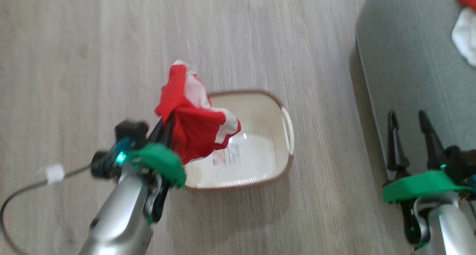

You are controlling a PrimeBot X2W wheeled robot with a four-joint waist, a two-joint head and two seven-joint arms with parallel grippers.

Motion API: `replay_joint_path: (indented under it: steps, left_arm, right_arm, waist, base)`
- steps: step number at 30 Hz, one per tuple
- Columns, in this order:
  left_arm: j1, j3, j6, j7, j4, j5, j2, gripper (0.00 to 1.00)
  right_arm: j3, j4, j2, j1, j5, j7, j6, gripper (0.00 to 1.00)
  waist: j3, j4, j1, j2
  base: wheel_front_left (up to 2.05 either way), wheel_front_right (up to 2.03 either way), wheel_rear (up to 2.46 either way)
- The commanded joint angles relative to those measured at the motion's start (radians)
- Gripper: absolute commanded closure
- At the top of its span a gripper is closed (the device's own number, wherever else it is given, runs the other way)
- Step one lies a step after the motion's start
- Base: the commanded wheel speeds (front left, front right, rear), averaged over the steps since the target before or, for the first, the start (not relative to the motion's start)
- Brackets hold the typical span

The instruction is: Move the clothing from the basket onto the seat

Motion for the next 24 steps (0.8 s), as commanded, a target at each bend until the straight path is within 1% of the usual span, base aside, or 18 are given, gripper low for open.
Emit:
replay_joint_path:
  steps: [1,6,13,24]
  left_arm:
    - [0.016,0.044,0.005,-0.012,-0.054,-0.001,0.032,1.00]
    - [0.113,0.089,0.014,-0.012,-0.156,0.006,0.076,1.00]
    - [0.190,0.130,0.024,-0.012,-0.183,0.000,0.133,1.00]
    - [0.230,0.136,0.041,-0.003,-0.225,-0.011,0.153,1.00]
  right_arm:
    - [0.028,-0.024,-0.016,0.004,-0.012,-0.004,0.000,0.00]
    - [0.060,-0.012,-0.046,0.036,-0.050,-0.004,0.000,0.00]
    - [0.084,0.009,-0.069,0.083,-0.072,-0.004,0.000,0.00]
    - [0.110,0.012,-0.062,0.097,-0.082,-0.004,0.000,0.00]
  waist:
    - [-0.112,0.056,0.0002,-0.0001]
    - [-0.173,0.072,0.0002,-0.0001]
    - [-0.249,0.085,0.0002,-0.0001]
    - [-0.260,0.079,0.0002,-0.0001]
  base:
    - [0.00,0.00,0.00]
    - [0.00,0.00,0.00]
    - [0.00,0.00,0.00]
    - [0.00,0.00,0.00]
